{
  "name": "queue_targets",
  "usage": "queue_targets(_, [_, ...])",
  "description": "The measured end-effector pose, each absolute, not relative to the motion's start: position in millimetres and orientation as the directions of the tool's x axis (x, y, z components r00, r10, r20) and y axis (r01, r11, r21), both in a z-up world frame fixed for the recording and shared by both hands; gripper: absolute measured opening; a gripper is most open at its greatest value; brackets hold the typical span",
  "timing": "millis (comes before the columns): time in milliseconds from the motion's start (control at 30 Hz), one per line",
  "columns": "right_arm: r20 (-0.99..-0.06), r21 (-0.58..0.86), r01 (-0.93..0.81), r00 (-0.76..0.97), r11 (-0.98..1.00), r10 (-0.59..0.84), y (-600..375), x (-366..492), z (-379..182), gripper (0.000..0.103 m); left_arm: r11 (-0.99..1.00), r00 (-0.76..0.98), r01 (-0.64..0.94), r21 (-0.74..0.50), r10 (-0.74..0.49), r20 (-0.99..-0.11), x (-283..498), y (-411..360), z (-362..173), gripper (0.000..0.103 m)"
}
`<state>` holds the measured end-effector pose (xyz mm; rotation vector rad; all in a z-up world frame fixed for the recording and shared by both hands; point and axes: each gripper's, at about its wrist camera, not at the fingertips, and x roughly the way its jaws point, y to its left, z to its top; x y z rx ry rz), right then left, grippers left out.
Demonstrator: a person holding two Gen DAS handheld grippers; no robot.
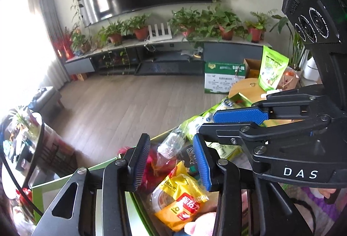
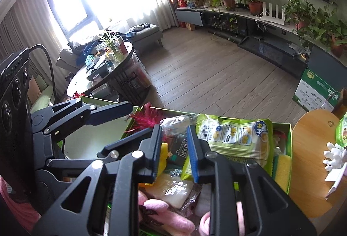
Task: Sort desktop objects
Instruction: 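Open both tools to drop the clear bag into the green box, then withdraw both tools from the green box back over the rug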
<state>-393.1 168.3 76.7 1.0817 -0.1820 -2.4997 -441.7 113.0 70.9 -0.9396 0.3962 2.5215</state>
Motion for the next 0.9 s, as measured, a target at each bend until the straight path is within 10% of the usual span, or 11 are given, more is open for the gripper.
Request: queue_targets(900, [-0.578,0.217,0.411,-0.677,-0.885,-0.456,159,-252,168,0.032,-0.874,-0.786,-0.461,0.156,0.320,-0.529,-305,90,161,0.042])
